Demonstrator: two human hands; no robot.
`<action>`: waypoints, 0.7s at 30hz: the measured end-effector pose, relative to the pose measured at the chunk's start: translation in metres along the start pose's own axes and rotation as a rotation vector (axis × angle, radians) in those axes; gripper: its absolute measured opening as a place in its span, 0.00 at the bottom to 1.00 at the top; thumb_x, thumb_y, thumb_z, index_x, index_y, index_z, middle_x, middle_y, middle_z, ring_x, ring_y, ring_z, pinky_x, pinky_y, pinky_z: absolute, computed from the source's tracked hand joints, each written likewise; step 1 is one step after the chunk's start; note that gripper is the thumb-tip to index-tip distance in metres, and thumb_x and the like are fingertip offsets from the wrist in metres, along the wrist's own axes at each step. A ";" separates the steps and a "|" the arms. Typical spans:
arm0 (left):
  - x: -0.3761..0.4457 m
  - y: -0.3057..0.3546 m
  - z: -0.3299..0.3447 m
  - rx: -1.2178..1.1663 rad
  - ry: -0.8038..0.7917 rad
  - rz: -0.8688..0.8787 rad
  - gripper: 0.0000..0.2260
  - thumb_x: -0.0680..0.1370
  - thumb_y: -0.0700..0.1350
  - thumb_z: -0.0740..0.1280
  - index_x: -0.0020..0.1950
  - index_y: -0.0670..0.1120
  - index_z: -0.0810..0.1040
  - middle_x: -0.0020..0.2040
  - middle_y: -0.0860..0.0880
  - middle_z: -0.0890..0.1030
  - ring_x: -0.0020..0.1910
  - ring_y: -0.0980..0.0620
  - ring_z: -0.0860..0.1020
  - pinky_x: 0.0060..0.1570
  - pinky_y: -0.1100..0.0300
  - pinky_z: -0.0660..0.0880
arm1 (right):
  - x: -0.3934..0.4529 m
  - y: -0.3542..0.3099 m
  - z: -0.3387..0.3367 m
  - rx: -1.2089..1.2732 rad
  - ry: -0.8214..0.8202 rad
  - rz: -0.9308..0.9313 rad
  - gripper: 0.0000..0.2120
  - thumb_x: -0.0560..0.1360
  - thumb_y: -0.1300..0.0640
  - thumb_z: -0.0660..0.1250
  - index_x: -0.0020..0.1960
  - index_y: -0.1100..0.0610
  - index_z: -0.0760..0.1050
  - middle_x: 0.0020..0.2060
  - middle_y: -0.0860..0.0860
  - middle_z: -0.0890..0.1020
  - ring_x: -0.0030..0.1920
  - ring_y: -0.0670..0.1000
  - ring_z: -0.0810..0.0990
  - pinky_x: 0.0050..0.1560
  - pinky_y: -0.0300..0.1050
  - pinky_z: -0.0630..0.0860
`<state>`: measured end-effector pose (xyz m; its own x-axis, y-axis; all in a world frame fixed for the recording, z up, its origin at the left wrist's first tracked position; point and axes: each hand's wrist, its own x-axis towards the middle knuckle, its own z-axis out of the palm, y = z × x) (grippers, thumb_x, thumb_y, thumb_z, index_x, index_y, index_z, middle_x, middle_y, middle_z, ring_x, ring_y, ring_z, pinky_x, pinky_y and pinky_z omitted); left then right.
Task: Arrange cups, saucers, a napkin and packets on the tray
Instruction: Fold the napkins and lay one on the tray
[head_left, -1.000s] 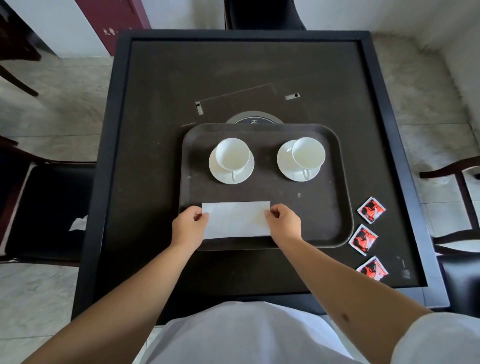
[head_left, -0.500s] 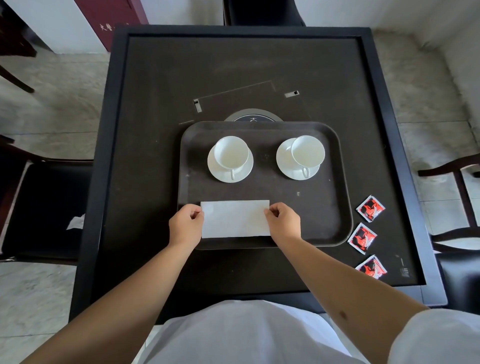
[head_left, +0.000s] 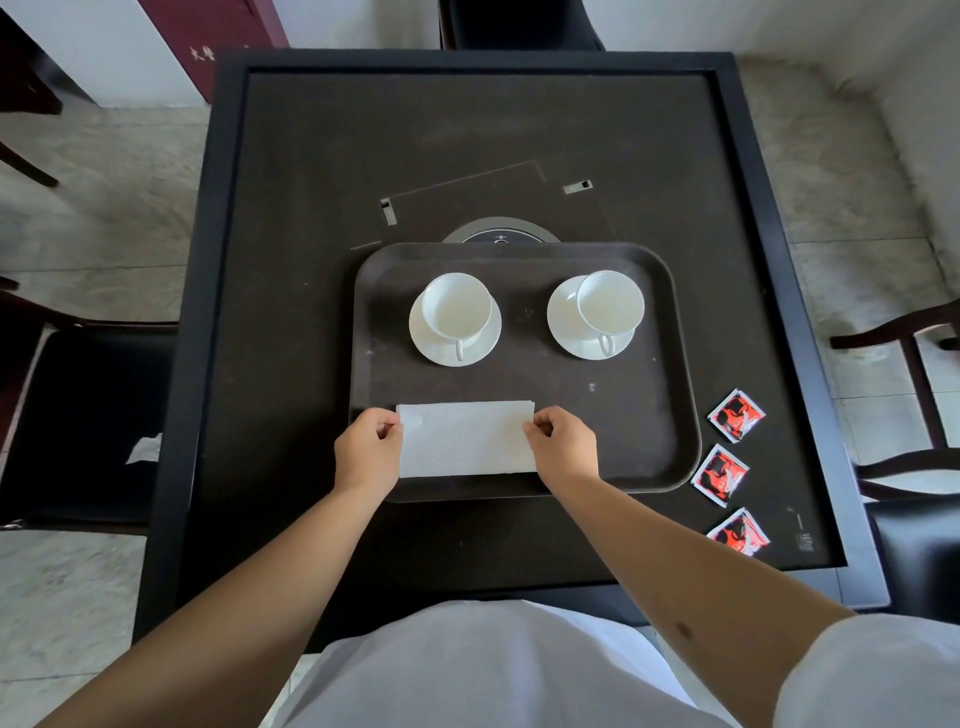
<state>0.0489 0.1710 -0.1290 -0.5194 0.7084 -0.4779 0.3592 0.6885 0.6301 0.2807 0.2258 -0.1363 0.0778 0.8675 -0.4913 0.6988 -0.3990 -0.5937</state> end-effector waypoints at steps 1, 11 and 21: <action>0.000 0.000 0.000 -0.003 0.001 0.002 0.05 0.80 0.41 0.64 0.50 0.50 0.78 0.44 0.56 0.79 0.41 0.59 0.76 0.34 0.69 0.67 | 0.000 0.000 0.000 -0.004 -0.001 -0.003 0.03 0.78 0.54 0.65 0.48 0.50 0.77 0.43 0.47 0.79 0.40 0.44 0.75 0.36 0.35 0.67; -0.001 0.001 0.001 -0.016 0.009 -0.009 0.06 0.78 0.40 0.67 0.48 0.52 0.76 0.43 0.56 0.79 0.41 0.60 0.76 0.34 0.69 0.67 | -0.002 -0.001 0.004 -0.001 -0.008 -0.017 0.07 0.79 0.54 0.63 0.52 0.52 0.79 0.45 0.48 0.80 0.42 0.46 0.76 0.42 0.40 0.69; -0.012 -0.007 -0.002 0.120 -0.034 0.165 0.12 0.78 0.40 0.67 0.61 0.47 0.75 0.55 0.51 0.75 0.42 0.56 0.76 0.42 0.63 0.71 | -0.013 0.003 0.001 -0.112 -0.020 -0.110 0.15 0.78 0.52 0.65 0.64 0.50 0.70 0.59 0.45 0.70 0.46 0.46 0.75 0.45 0.42 0.73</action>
<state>0.0511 0.1576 -0.1268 -0.4200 0.8165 -0.3962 0.5282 0.5749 0.6249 0.2805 0.2132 -0.1323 -0.0173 0.8975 -0.4407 0.7775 -0.2651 -0.5703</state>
